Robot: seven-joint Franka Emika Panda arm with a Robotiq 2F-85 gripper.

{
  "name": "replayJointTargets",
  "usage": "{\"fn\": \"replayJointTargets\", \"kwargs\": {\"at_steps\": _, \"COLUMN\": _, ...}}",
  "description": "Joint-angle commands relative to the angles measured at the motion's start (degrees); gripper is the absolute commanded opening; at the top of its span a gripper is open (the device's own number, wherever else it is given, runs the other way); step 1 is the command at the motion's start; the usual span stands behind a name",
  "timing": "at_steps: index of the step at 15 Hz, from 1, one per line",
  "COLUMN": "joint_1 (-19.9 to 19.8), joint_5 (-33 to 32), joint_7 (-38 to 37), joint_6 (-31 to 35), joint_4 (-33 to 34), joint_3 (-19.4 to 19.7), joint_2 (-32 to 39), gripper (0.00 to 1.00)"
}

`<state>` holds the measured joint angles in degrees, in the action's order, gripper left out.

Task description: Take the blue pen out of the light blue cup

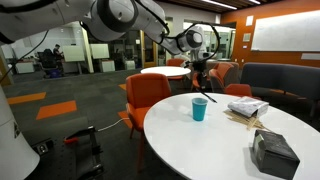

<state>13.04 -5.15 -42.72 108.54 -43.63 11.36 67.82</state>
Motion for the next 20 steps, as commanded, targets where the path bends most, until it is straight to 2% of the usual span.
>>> {"fn": "replayJointTargets", "kwargs": {"at_steps": 1, "joint_1": 0.0, "joint_5": -0.2, "joint_7": -4.9, "joint_6": 11.0, "joint_4": -14.1, "joint_3": 2.2, "joint_2": -8.0, "gripper": 0.0}}
{"fn": "replayJointTargets", "kwargs": {"at_steps": 3, "joint_1": -1.7, "joint_5": 0.9, "joint_7": -4.0, "joint_6": 14.5, "joint_4": -18.9, "joint_3": 2.2, "joint_2": -10.7, "gripper": 0.0}}
{"fn": "replayJointTargets", "kwargs": {"at_steps": 6, "joint_1": -3.2, "joint_5": -0.1, "joint_7": -5.0, "joint_6": 14.5, "joint_4": -26.9, "joint_3": 2.3, "joint_2": -14.7, "gripper": 0.0}}
{"fn": "replayJointTargets", "kwargs": {"at_steps": 10, "joint_1": -1.8, "joint_5": -2.0, "joint_7": -7.9, "joint_6": 15.6, "joint_4": -39.1, "joint_3": 3.8, "joint_2": -19.0, "gripper": 0.0}}
{"fn": "replayJointTargets", "kwargs": {"at_steps": 13, "joint_1": 2.3, "joint_5": -7.6, "joint_7": -16.7, "joint_6": 19.0, "joint_4": -48.9, "joint_3": 7.1, "joint_2": -21.2, "gripper": 0.0}}
{"fn": "replayJointTargets", "kwargs": {"at_steps": 17, "joint_1": 6.2, "joint_5": -14.4, "joint_7": -28.1, "joint_6": 24.4, "joint_4": -63.7, "joint_3": 9.1, "joint_2": -23.8, "gripper": 0.0}}
{"fn": "replayJointTargets", "kwargs": {"at_steps": 20, "joint_1": 9.4, "joint_5": -21.2, "joint_7": -38.5, "joint_6": 29.5, "joint_4": -75.4, "joint_3": 12.2, "joint_2": -26.6, "gripper": 0.0}}
